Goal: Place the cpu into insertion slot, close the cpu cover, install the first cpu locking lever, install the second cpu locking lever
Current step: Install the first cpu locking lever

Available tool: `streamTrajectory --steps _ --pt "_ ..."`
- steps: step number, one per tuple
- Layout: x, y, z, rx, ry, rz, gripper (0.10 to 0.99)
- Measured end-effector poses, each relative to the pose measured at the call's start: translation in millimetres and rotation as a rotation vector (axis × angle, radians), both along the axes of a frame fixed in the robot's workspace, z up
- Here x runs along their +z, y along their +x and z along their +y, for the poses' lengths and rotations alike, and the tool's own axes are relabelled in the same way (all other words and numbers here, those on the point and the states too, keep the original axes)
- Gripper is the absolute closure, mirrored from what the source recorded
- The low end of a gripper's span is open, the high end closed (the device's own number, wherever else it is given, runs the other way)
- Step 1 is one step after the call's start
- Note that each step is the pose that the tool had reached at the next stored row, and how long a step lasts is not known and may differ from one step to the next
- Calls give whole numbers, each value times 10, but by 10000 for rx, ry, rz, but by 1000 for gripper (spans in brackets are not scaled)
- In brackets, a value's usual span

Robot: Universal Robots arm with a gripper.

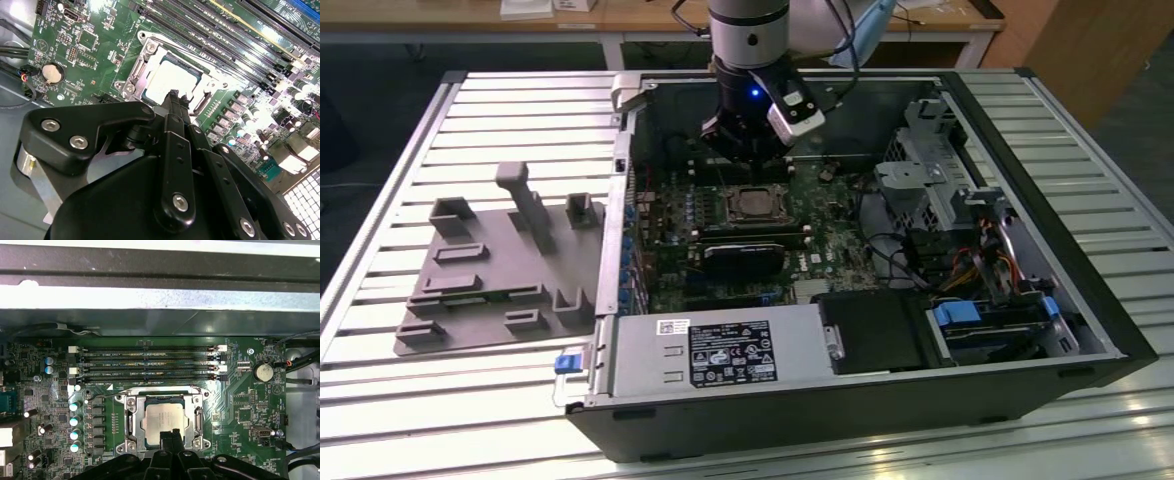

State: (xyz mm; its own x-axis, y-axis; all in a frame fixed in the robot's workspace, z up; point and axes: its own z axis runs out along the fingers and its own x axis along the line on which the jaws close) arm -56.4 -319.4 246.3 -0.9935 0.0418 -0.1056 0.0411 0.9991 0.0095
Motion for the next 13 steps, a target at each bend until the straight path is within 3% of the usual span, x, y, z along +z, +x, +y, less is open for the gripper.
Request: streamTrajectory --steps 4,13 --pt "6 0 0 -1 -7 2 984" --pt "115 0 0 -1 -4 0 984"
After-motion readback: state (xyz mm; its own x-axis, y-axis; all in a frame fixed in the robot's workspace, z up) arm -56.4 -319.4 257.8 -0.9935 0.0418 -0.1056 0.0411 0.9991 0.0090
